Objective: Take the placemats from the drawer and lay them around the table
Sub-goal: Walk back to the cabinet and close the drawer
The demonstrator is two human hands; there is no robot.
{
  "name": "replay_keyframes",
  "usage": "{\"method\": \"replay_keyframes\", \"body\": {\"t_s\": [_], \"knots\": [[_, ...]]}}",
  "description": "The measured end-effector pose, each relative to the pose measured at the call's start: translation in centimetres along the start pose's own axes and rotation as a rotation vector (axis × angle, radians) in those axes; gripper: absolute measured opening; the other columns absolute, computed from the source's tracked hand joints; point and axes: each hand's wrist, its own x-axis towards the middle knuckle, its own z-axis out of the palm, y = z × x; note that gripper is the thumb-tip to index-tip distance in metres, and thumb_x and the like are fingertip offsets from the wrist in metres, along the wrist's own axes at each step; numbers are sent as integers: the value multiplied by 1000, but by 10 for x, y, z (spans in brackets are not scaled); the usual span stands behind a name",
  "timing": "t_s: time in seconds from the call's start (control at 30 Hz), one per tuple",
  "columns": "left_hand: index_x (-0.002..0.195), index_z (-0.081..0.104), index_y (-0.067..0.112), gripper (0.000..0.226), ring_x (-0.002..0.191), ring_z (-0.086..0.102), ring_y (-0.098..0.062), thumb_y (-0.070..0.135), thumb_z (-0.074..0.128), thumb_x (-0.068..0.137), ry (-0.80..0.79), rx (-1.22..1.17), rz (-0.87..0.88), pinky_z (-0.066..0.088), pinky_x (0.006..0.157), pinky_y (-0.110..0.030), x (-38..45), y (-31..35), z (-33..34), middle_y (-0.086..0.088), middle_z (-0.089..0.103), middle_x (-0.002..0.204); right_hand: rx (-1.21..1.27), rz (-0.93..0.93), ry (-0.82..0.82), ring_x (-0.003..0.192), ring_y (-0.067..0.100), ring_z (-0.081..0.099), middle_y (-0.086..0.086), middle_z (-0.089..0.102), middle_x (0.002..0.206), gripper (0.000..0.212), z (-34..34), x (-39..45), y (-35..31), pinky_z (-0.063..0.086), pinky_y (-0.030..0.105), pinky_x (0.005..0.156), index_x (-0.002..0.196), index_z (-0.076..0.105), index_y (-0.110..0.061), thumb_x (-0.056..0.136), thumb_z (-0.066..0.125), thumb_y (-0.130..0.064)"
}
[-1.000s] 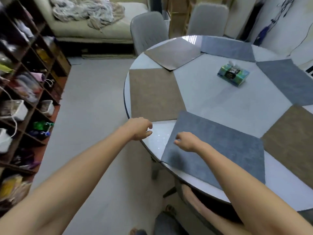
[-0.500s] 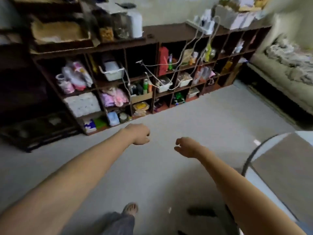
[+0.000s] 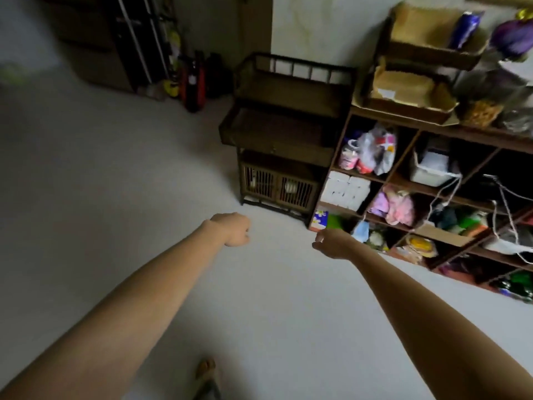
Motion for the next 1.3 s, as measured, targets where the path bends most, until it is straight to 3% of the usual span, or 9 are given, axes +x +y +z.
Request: {"method": "replay_keyframes", "body": {"t_s": [0.3, 0.4, 0.6, 0.67, 0.8, 0.9, 1.0, 1.1, 1.3], "knots": [[149, 23, 12, 64, 135, 39, -30, 36, 51, 97, 76, -279, -58, 37, 109, -42, 68, -138, -49, -12, 34, 150, 416, 278, 61, 106, 32, 58, 18, 62, 113, 38, -35, 135, -91, 44, 36, 86, 115, 61, -1, 95, 46, -29], [153, 11, 12, 73, 141, 31, -31, 32, 53, 97, 118, -512, -62, 30, 114, -38, 110, -147, -73, -14, 23, 156, 787, 394, 151, 85, 27, 56, 14, 59, 94, 38, -46, 175, -95, 49, 38, 83, 113, 61, 2, 94, 49, -27], [154, 3, 15, 86, 143, 29, -28, 42, 58, 93, 138, -1202, -263, 39, 108, -37, 224, -145, -108, -8, 15, 160, 1384, 541, 237, 80, 24, 60, 14, 59, 98, 26, -82, 272, -80, 54, 34, 67, 105, 58, -1, 97, 50, -24], [153, 8, 19, 85, 138, 36, -28, 47, 59, 91, 119, -1460, -379, 49, 99, -40, 266, -146, -120, -8, 20, 158, 1483, 577, 213, 76, 23, 60, 15, 58, 102, 24, -93, 315, -72, 50, 31, 57, 104, 57, -3, 96, 53, -26], [153, 4, 24, 94, 138, 34, -38, 51, 64, 86, 60, -1833, -529, 52, 96, -48, 338, -144, -140, -12, 19, 158, 1660, 629, 136, 106, 32, 60, 17, 58, 116, 45, -104, 386, -56, 55, 37, 67, 121, 52, -3, 91, 58, -37], [152, 5, 27, 98, 136, 35, -42, 50, 70, 81, 10, -2044, -588, 53, 93, -52, 384, -144, -144, -11, 22, 155, 1836, 662, 126, 100, 30, 63, 16, 63, 105, 43, -112, 426, -50, 56, 38, 69, 112, 55, -7, 89, 61, -43], [152, 7, 27, 104, 132, 38, -44, 48, 76, 77, -27, -2164, -656, 56, 84, -54, 420, -146, -144, -11, 27, 150, 2037, 732, 127, 96, 33, 66, 18, 64, 107, 42, -120, 457, -49, 59, 41, 75, 105, 55, -10, 83, 68, -44], [151, 15, 29, 104, 129, 41, -45, 43, 81, 72, -64, -2277, -659, 59, 72, -53, 448, -150, -146, -14, 30, 148, 2253, 832, 157, 101, 37, 63, 21, 60, 119, 54, -124, 482, -51, 60, 40, 56, 123, 50, -8, 83, 70, -38], [142, 30, 17, 74, 105, 57, -38, 7, 69, 80, 0, -2308, -660, 60, 67, -51, 477, -166, -148, -23, 45, 134, 2191, 1005, 224, 110, 34, 58, 17, 53, 125, 30, -129, 507, -56, 60, 34, 62, 111, 49, -10, 87, 60, -23]]}}
